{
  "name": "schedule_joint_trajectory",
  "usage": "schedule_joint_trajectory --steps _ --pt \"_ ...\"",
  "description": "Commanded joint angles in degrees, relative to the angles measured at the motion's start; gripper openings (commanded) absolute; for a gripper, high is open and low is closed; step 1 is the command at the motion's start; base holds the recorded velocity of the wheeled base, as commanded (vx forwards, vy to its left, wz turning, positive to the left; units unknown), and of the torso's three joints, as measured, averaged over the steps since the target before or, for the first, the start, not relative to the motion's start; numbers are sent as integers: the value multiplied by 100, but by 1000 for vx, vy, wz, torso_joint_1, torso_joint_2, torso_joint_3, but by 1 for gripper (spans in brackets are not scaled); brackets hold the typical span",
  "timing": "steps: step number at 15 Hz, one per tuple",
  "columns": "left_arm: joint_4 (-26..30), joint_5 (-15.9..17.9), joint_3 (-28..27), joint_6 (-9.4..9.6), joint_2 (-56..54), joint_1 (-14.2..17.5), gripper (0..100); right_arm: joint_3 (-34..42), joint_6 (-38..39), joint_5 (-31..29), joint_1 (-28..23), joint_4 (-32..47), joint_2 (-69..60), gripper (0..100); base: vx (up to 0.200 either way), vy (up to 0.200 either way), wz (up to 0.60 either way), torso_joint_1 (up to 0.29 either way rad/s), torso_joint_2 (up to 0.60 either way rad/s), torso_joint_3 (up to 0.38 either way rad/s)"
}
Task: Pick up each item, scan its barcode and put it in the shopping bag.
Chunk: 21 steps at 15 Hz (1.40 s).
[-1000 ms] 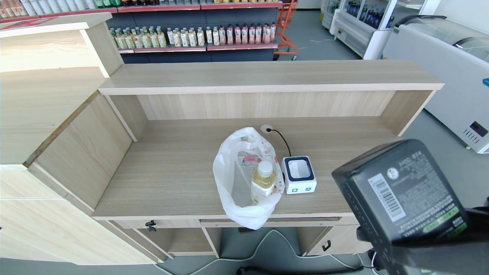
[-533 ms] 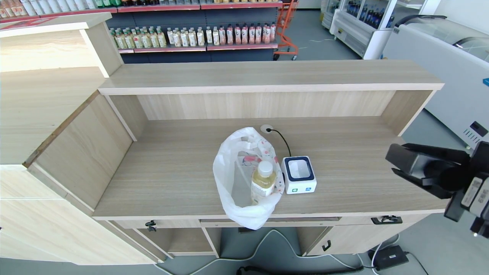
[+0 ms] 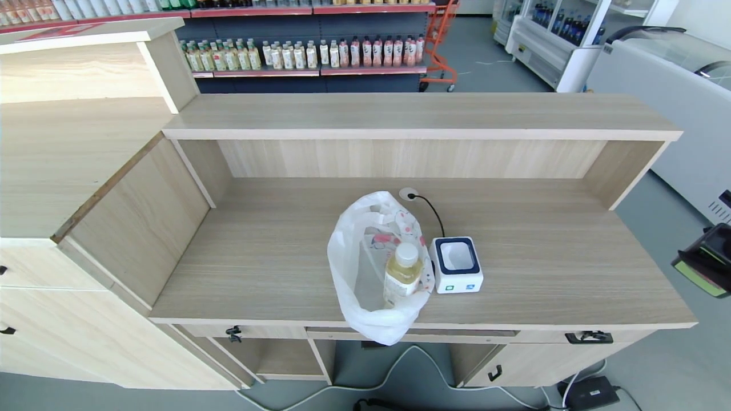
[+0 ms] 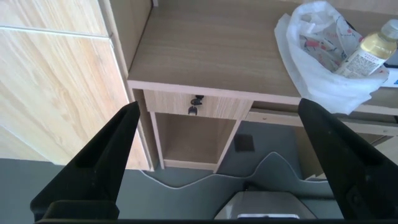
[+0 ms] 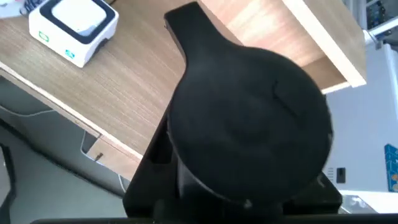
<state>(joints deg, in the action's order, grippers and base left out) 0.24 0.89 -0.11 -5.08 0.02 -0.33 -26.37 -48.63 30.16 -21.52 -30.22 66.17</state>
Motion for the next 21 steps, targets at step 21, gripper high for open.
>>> schedule_joint_trajectory --steps 21 --pt "2 -1 2 -1 -2 -2 100 -1002 5118 -80 1457 -1900 4035 0 0 0 57 0 0 0"
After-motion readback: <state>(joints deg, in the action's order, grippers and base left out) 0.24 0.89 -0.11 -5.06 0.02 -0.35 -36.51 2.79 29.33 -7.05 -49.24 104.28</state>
